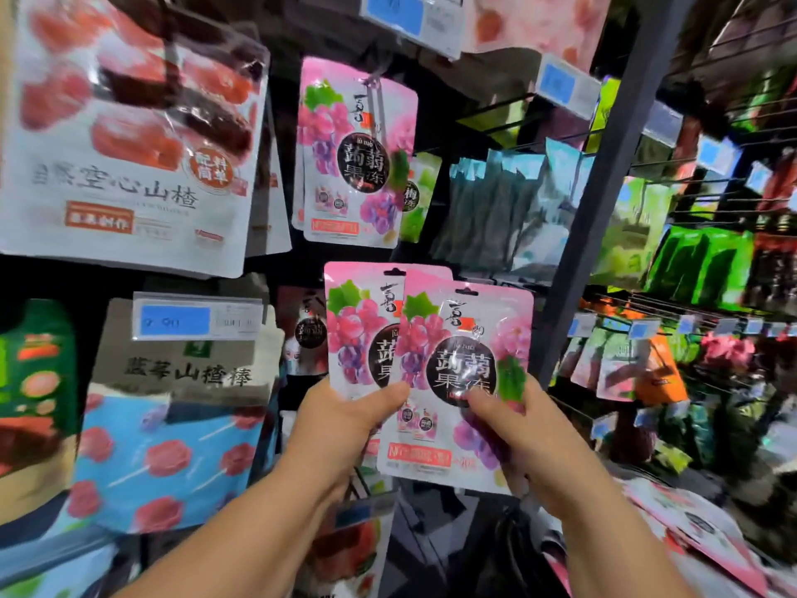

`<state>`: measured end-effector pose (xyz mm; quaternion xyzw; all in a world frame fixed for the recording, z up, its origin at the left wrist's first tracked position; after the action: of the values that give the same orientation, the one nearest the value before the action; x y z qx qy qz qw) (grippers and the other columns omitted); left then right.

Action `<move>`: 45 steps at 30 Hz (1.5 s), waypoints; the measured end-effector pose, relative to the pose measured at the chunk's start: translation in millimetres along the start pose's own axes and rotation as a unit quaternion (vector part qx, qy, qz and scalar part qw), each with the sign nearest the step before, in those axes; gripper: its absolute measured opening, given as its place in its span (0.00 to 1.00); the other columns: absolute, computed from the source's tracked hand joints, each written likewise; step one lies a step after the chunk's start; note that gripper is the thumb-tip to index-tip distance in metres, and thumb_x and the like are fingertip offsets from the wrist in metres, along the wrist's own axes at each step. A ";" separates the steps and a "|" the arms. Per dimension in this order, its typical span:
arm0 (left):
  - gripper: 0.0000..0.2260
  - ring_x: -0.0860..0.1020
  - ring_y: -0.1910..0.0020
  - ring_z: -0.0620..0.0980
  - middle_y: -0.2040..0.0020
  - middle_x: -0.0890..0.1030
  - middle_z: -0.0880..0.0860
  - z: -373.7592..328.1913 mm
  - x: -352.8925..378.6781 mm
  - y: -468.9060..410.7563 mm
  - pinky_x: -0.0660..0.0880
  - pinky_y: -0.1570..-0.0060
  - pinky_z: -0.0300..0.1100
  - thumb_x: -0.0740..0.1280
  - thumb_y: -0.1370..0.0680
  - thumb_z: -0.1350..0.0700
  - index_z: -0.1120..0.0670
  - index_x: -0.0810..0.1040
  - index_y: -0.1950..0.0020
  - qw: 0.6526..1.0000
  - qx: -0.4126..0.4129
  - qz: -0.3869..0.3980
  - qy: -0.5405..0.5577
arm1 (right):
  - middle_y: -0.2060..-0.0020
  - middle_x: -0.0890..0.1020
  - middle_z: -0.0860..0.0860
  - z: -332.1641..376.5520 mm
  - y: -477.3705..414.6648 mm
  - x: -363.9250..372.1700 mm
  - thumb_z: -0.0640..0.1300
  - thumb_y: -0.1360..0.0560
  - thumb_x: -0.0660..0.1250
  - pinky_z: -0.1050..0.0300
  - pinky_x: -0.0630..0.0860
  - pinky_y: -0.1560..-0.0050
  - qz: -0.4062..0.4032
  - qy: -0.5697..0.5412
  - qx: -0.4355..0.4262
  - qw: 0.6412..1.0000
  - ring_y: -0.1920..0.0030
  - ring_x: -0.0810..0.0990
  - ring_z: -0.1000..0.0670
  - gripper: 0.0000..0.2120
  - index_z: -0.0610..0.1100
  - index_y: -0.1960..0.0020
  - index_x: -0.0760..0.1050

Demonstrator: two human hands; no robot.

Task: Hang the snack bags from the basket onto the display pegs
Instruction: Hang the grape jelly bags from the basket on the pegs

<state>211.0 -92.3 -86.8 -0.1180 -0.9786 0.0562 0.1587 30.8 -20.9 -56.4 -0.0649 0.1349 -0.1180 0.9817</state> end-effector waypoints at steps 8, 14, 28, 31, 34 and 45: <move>0.06 0.85 0.59 0.56 0.58 0.86 0.55 -41.2 -20.0 -6.2 0.82 0.54 0.53 0.76 0.30 0.61 0.55 0.84 0.54 0.996 0.058 -0.056 -0.044 | 0.50 0.86 0.49 24.8 -19.5 34.6 0.31 0.31 0.75 0.60 0.82 0.59 0.063 -0.115 -0.057 0.990 0.51 0.86 0.47 0.27 0.49 0.37 0.73; 0.07 0.84 0.64 0.49 0.63 0.86 0.49 -77.5 -30.2 -12.2 0.79 0.61 0.43 0.77 0.30 0.59 0.54 0.83 0.54 0.988 0.105 -0.077 -0.087 | 0.52 0.86 0.46 46.5 -42.9 27.4 0.38 0.36 0.78 0.48 0.81 0.51 -0.014 -0.165 -0.110 0.980 0.52 0.86 0.44 0.24 0.47 0.42 0.76; 0.14 0.76 0.74 0.42 0.69 0.84 0.51 -175.2 -82.6 -25.1 0.73 0.64 0.36 0.78 0.33 0.46 0.56 0.83 0.61 0.937 0.205 -0.193 -0.208 | 0.54 0.86 0.50 152.4 -110.8 46.1 0.36 0.25 0.71 0.56 0.81 0.57 0.040 -0.172 -0.218 0.960 0.54 0.86 0.49 0.16 0.48 0.41 0.73; 0.13 0.78 0.70 0.45 0.69 0.84 0.47 -178.0 -87.8 -25.5 0.73 0.62 0.41 0.79 0.34 0.45 0.53 0.83 0.60 0.941 0.207 -0.188 -0.192 | 0.52 0.85 0.49 166.7 -116.1 48.8 0.36 0.24 0.70 0.54 0.82 0.55 0.056 -0.173 -0.224 0.958 0.53 0.86 0.48 0.14 0.50 0.42 0.73; 0.12 0.81 0.65 0.49 0.64 0.85 0.50 -179.3 -92.0 -25.0 0.76 0.57 0.45 0.78 0.33 0.46 0.53 0.84 0.58 0.940 0.213 -0.184 -0.191 | 0.52 0.86 0.48 173.0 -118.9 53.1 0.38 0.24 0.69 0.52 0.81 0.54 0.065 -0.170 -0.222 0.958 0.53 0.86 0.47 0.13 0.49 0.43 0.73; 0.13 0.85 0.58 0.56 0.62 0.86 0.51 -179.2 -106.7 -28.2 0.81 0.53 0.53 0.80 0.35 0.47 0.52 0.85 0.57 0.944 0.222 -0.186 -0.159 | 0.51 0.86 0.45 172.7 -133.0 62.5 0.40 0.24 0.70 0.45 0.80 0.45 0.068 -0.156 -0.212 0.962 0.50 0.86 0.43 0.10 0.47 0.44 0.75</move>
<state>361.4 -133.1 54.6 0.1148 -0.9584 0.2595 0.0310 109.2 -148.1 114.2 -0.2795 0.0063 -0.0083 0.9601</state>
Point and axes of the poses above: each hand's wrist, its own y-axis away from the middle knuckle, its own x-axis out of the palm, z = x × y, the point moved 6 cm from there along -y, towards the middle knuckle
